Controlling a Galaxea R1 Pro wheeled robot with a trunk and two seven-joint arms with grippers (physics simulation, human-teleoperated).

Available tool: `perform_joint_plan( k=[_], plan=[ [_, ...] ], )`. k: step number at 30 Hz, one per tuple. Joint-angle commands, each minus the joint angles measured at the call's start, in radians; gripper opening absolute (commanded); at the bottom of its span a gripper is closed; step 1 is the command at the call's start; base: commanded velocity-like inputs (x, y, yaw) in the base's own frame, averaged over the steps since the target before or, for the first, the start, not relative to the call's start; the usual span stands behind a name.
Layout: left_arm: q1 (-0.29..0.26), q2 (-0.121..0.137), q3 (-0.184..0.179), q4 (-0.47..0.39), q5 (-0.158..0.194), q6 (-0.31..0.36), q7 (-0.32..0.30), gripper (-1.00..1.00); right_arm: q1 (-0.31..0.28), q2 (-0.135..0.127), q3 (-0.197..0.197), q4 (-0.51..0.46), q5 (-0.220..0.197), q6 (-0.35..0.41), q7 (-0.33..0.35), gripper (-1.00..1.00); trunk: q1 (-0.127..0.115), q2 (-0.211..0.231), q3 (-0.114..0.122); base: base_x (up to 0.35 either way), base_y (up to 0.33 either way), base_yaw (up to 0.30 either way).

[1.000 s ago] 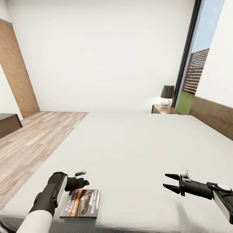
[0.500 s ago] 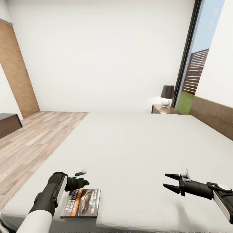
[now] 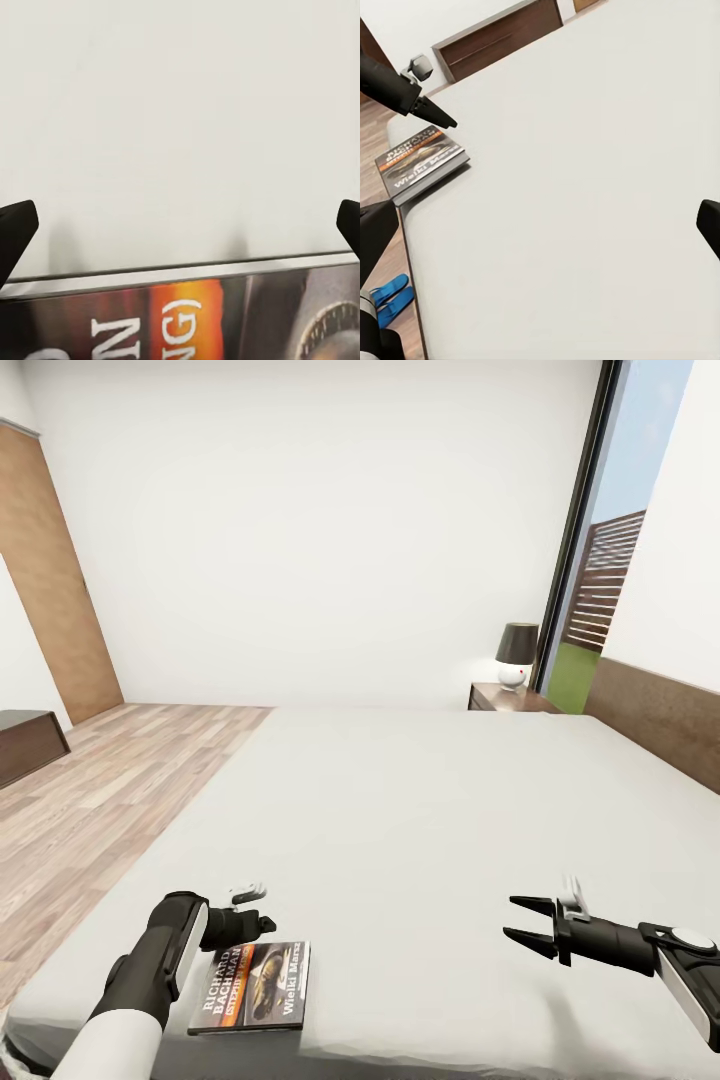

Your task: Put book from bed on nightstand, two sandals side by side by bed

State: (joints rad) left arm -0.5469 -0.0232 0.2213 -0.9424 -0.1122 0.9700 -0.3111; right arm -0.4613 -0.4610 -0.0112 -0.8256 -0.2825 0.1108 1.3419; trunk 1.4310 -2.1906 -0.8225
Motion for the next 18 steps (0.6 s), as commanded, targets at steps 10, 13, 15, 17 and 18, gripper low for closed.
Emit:
perform_joint_plan(
  k=[10,13,15,17,18],
  plan=[
    [-0.001,-0.001,0.004,-0.001,-0.011,0.003,-0.010,1.00,0.000,0.000,-0.005,0.001,-0.005,0.010,0.000,1.00,0.000,0.000,-0.001,0.000,0.000,0.000],
    [-0.001,-0.001,0.004,-0.001,-0.011,0.004,-0.010,1.00,0.000,0.000,-0.005,0.002,-0.005,0.010,0.000,1.00,0.000,0.000,-0.001,0.000,0.000,0.000],
    [-0.001,-0.001,0.004,-0.001,-0.011,0.004,-0.010,1.00,0.000,0.001,-0.006,0.002,-0.004,0.010,0.000,1.00,0.000,0.000,-0.001,0.000,0.000,0.000],
    [-0.001,-0.001,0.004,-0.001,-0.011,0.004,-0.010,1.00,0.000,0.000,-0.006,0.002,-0.004,0.010,-0.001,1.00,0.000,0.000,-0.001,-0.017,0.000,0.000],
    [-0.001,-0.001,0.004,-0.001,-0.011,0.004,-0.010,1.00,0.000,0.000,-0.006,0.001,-0.004,0.010,-0.001,1.00,0.000,0.000,-0.001,-0.110,0.000,0.000]
  ],
)
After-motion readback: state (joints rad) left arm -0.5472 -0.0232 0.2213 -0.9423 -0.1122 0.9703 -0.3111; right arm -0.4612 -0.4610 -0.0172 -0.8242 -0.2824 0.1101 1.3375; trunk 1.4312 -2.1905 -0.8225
